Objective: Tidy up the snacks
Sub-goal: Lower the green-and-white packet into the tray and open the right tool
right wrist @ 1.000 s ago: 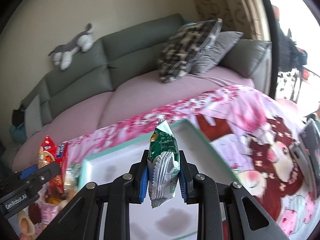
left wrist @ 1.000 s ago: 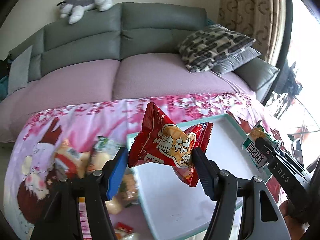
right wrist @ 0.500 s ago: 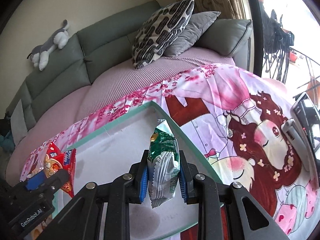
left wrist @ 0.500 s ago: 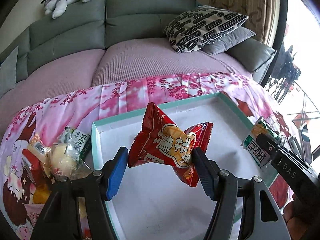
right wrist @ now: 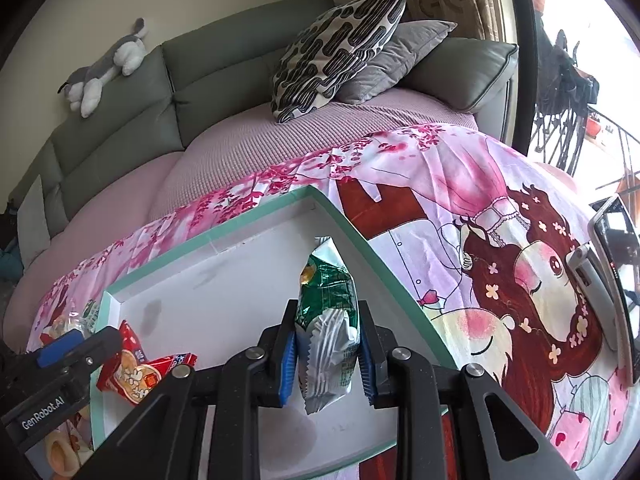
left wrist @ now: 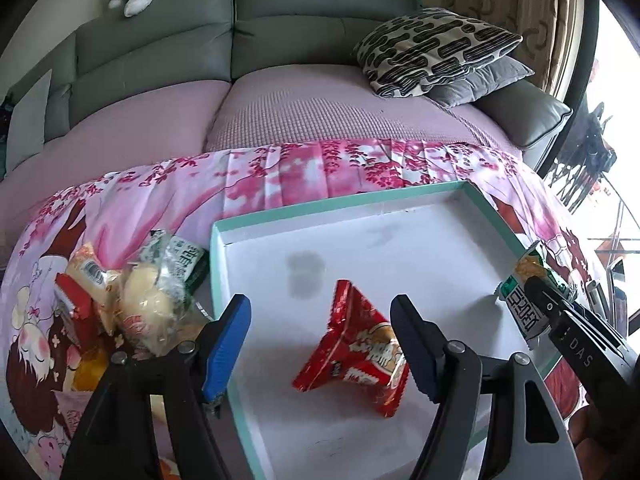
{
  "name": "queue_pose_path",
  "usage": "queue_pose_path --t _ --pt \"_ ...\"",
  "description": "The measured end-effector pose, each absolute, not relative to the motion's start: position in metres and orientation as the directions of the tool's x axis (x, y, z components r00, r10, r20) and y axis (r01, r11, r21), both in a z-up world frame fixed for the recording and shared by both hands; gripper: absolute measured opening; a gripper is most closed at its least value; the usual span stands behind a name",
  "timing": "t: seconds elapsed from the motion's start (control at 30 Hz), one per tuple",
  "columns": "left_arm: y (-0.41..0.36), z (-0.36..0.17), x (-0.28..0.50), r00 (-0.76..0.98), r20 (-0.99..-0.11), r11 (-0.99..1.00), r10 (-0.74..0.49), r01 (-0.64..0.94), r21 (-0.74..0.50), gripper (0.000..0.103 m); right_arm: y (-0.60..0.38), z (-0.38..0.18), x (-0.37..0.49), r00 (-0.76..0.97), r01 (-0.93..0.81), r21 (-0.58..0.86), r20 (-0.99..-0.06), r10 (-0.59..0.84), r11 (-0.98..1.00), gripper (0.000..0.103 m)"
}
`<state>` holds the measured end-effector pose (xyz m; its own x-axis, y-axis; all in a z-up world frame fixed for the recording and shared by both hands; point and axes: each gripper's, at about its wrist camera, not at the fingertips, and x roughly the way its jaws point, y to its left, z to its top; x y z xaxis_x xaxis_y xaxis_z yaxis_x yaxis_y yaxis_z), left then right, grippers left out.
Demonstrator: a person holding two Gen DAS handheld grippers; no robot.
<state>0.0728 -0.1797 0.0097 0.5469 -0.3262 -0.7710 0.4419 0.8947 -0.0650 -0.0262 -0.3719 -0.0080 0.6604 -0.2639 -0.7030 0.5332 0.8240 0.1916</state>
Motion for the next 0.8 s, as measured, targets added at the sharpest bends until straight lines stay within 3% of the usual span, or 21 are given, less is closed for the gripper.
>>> queue_pose_path --t 0.1,0.13,0.17,0.2,0.23,0.37,0.6,0.8 --pt "-0.173 0.011 0.074 0.552 -0.770 0.904 -0.319 0.421 -0.073 0.075 -0.371 -0.005 -0.027 0.664 0.530 0.189 -0.700 -0.265 0.827 0.031" --pt "-0.171 0.012 0.074 0.554 -0.770 0.907 -0.316 0.414 -0.074 0.079 -0.371 -0.004 -0.027 0.664 0.529 0.187 -0.698 -0.267 0.828 0.038" --pt "-0.169 0.012 0.075 0.560 -0.768 0.913 -0.310 0.401 -0.076 0.093 -0.370 -0.004 -0.027 0.663 0.530 0.183 -0.698 -0.270 0.828 0.046" --pt "-0.165 0.012 0.076 0.572 -0.764 0.921 -0.300 0.381 -0.076 0.100 -0.369 -0.003 -0.027 0.661 0.530 0.178 -0.699 -0.273 0.829 0.064" --pt "-0.162 0.012 0.077 0.583 -0.759 0.929 -0.289 0.363 -0.076 0.100 -0.367 -0.003 -0.026 0.663 0.524 0.172 -0.697 -0.273 0.834 0.070" --pt "-0.152 0.011 0.081 0.602 -0.757 0.948 -0.255 0.309 -0.075 0.100 -0.364 -0.003 -0.024 0.658 0.515 0.147 -0.699 -0.280 0.844 0.072" --pt "-0.139 0.006 0.086 0.596 -0.764 0.960 -0.246 0.260 -0.107 0.103 -0.362 -0.005 -0.021 0.647 0.511 0.128 -0.708 -0.283 0.850 0.103" --pt "-0.136 0.011 0.082 0.617 -0.743 0.959 -0.258 0.257 -0.120 0.103 -0.359 -0.005 -0.021 0.651 0.495 0.105 -0.703 -0.288 0.863 0.103"
